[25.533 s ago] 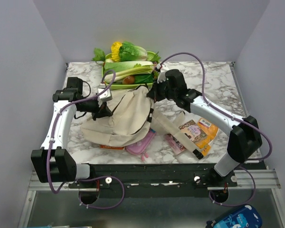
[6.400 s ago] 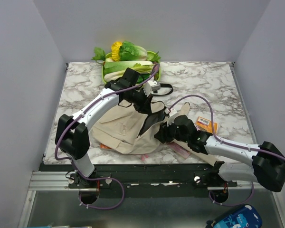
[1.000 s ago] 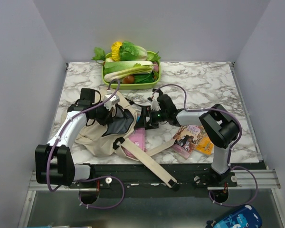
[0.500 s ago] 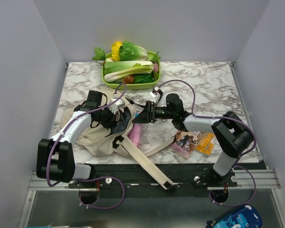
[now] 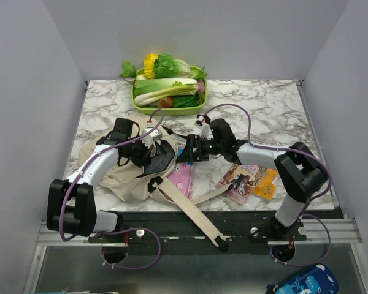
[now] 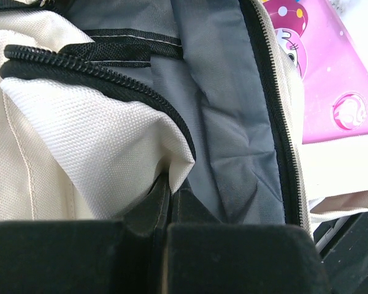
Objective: Pack the student bag
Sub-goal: Pick up the stationery from the center of the board.
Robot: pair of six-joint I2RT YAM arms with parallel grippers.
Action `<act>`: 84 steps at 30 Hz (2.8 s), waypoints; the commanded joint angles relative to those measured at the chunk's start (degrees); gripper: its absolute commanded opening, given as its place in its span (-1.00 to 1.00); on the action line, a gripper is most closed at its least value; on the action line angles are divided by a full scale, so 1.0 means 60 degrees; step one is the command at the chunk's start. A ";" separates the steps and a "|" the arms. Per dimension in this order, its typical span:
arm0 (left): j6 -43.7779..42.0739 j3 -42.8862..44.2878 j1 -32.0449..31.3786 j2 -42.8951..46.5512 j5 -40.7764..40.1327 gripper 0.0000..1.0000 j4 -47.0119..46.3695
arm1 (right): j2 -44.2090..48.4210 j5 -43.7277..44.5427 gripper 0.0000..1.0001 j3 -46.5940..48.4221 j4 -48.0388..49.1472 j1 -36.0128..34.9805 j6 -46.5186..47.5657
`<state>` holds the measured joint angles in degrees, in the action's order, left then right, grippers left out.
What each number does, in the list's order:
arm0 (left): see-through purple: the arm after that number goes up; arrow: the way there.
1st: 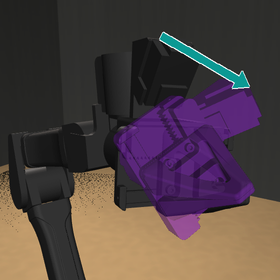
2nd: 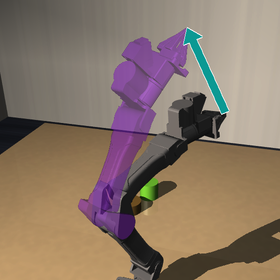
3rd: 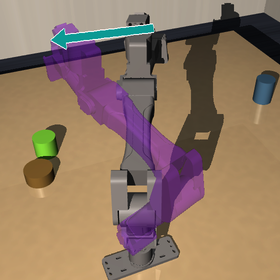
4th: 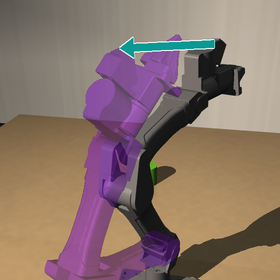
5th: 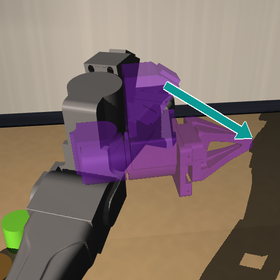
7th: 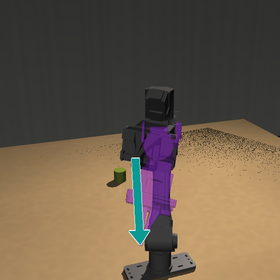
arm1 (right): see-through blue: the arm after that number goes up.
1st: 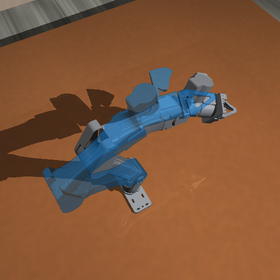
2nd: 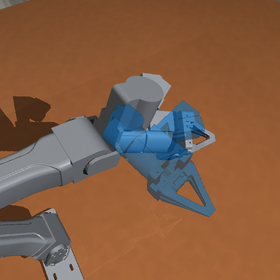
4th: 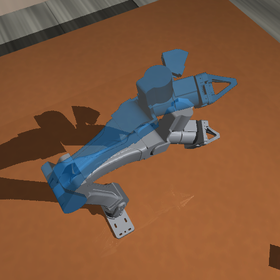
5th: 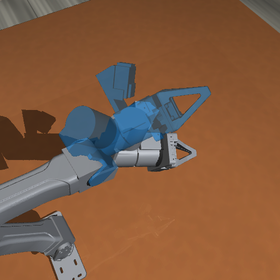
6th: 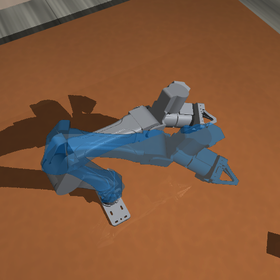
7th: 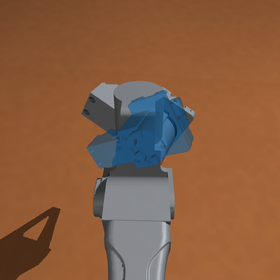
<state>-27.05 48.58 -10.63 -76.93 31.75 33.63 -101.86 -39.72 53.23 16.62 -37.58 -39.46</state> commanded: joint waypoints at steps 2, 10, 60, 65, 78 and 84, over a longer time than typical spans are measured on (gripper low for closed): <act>-0.0223 -0.0069 -0.0088 0.0253 -0.0018 -1.00 -0.0272 | 0.1127 0.2779 1.00 -0.0287 -0.2740 0.0214 0.1743; 0.0360 0.0049 -0.0819 0.0092 0.0114 -1.00 -0.0593 | 0.0546 0.2331 1.00 -0.1124 -0.2200 0.0214 0.1012; 0.2457 0.1454 -0.2754 -0.3907 -0.1395 -1.00 -0.2016 | 0.0088 -0.0427 0.42 -0.0318 -0.0570 -0.0518 0.0688; 0.2457 0.1513 -0.2754 -0.3893 -0.1322 -1.00 -0.1928 | -0.0190 0.0058 0.37 0.0151 -0.1012 -0.0782 0.1010; 0.0936 0.2420 -0.2154 -0.1655 -0.0869 -1.00 0.0663 | 0.1316 0.1477 -0.45 -0.1136 -0.1435 -0.0271 0.1494; 0.0524 0.2378 -0.1729 -0.0366 -0.0823 -1.00 0.1529 | 0.3408 0.2752 -0.46 -0.2250 -0.2257 0.0536 0.2036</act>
<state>-20.16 61.76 -22.04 -85.01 25.80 40.51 -88.75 -28.93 42.28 6.17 -36.91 -30.89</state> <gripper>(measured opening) 0.014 0.422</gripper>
